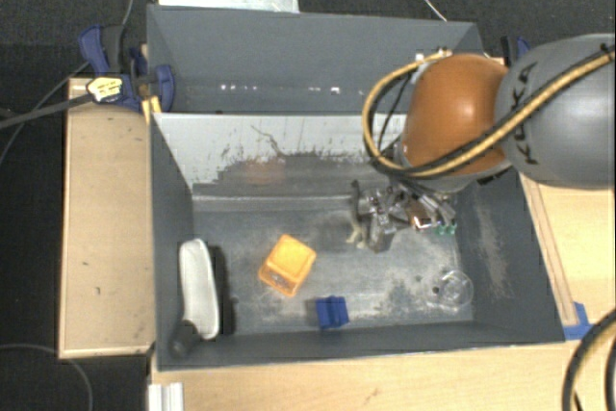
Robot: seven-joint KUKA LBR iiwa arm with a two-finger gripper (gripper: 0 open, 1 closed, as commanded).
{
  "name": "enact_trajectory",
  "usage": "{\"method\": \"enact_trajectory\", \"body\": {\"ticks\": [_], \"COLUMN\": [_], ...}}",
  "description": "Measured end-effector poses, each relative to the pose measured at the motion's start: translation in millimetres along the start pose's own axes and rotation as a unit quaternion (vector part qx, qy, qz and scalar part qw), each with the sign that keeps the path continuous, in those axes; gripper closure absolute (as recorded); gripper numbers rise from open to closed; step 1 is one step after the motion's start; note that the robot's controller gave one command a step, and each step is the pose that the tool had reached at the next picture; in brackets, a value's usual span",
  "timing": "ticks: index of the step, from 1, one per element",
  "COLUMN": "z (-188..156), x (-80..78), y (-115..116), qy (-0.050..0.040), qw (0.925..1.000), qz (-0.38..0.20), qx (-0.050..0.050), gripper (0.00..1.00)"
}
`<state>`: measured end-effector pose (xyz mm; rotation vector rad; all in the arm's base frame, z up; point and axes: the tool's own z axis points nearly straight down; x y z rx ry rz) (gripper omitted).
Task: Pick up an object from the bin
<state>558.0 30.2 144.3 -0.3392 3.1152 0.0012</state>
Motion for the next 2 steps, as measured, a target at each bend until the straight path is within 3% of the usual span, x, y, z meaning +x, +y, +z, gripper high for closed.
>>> {"method": "enact_trajectory", "body": {"ticks": [1, 2], "z": [-31.3, -103.0], "x": [-18.3, -10.1], "y": [6.0, 5.9], "qy": [0.0001, 0.0008], "qw": [0.9945, 0.9931], "qz": [0.104, 0.117], "qx": [0.000, 0.000], "gripper": [1.00, 1.00]}}
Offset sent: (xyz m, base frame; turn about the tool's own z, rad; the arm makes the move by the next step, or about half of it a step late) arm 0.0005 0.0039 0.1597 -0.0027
